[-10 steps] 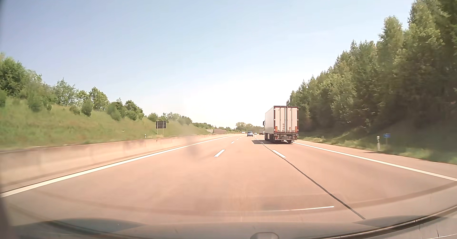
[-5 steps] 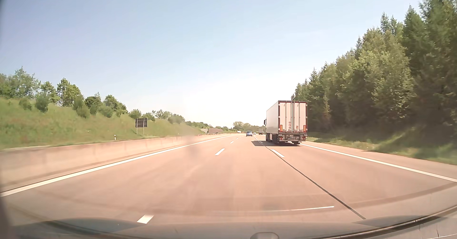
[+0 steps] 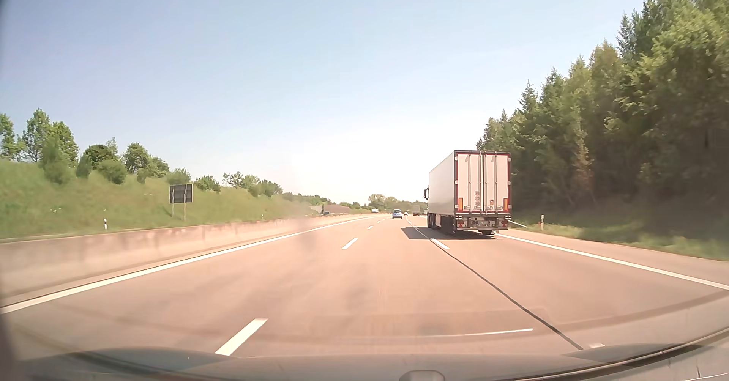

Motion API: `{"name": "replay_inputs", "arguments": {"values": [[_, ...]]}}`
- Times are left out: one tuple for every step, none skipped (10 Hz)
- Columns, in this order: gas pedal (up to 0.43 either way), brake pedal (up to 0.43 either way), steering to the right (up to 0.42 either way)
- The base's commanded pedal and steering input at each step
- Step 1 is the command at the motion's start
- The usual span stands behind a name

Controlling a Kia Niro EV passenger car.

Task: Follow the waypoints while adhering to traffic rules and regulations

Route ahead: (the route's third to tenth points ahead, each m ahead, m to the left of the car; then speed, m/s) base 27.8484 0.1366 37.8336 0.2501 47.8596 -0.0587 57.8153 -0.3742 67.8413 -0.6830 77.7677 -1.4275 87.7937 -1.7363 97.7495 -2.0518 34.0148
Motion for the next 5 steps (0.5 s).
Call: {"name": "replay_inputs", "arguments": {"values": [[0.260,0.000,0.001],[0.260,0.000,0.001],[0.260,0.000,0.001],[0.260,0.000,0.002],[0.260,0.000,0.002]]}}
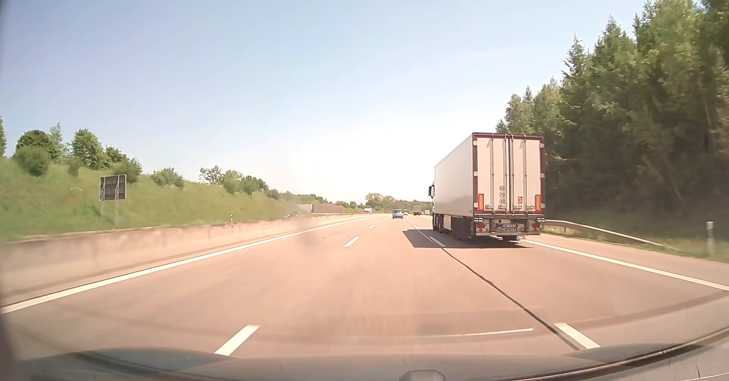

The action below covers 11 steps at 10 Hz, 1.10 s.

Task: Follow the waypoints while adhering to traffic rules and regulations

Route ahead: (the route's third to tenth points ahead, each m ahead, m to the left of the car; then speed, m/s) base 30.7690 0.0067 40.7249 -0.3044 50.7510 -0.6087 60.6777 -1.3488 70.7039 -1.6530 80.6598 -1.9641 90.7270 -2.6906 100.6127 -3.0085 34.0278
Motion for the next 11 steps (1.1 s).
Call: {"name": "replay_inputs", "arguments": {"values": [[0.260,0.000,0.002],[0.260,0.000,0.002],[0.260,0.000,0.002],[0.260,0.000,0.001],[0.260,0.000,0.002],[0.260,0.000,0.002],[0.260,0.000,0.001],[0.260,0.000,0.001],[0.260,0.000,0.001],[0.260,0.000,0.001],[0.260,0.000,0.001]]}}
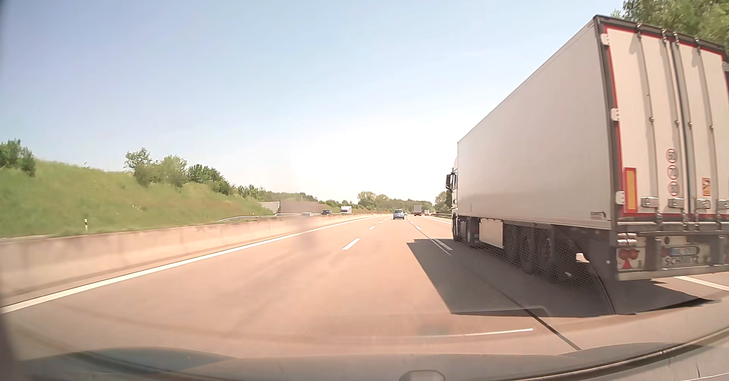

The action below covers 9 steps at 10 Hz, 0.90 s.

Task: Follow the waypoints while adhering to traffic rules and regulations

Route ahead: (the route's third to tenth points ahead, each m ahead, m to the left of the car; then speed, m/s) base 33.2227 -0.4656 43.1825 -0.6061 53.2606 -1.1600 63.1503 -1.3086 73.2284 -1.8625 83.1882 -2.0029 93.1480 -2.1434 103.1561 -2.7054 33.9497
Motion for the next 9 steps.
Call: {"name": "replay_inputs", "arguments": {"values": [[0.260,0.000,0.001],[0.260,0.000,0.001],[0.260,0.000,0.001],[0.260,0.000,0.001],[0.260,0.000,0.001],[0.260,0.000,0.001],[0.260,0.000,0.001],[0.260,0.000,0.001],[0.260,0.000,0.002]]}}
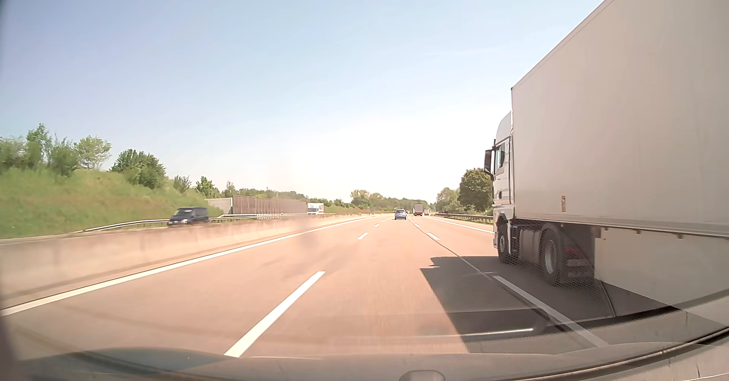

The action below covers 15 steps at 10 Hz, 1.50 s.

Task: Follow the waypoints while adhering to traffic rules and regulations

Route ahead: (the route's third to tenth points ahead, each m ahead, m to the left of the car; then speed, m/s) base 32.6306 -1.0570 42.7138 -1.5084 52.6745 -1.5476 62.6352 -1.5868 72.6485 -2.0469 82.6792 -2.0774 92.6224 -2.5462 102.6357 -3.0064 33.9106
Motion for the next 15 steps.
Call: {"name": "replay_inputs", "arguments": {"values": [[0.260,0.000,0.003],[0.260,0.000,0.004],[0.260,0.000,0.005],[0.260,0.000,0.005],[0.260,0.000,0.004],[0.268,0.000,0.004],[0.319,0.000,0.004],[0.319,0.000,0.004],[0.319,0.000,0.004],[0.319,0.000,0.004],[0.319,0.000,0.004],[0.319,0.000,0.005],[0.331,0.000,0.004],[0.378,0.000,0.004],[0.378,0.000,0.004]]}}
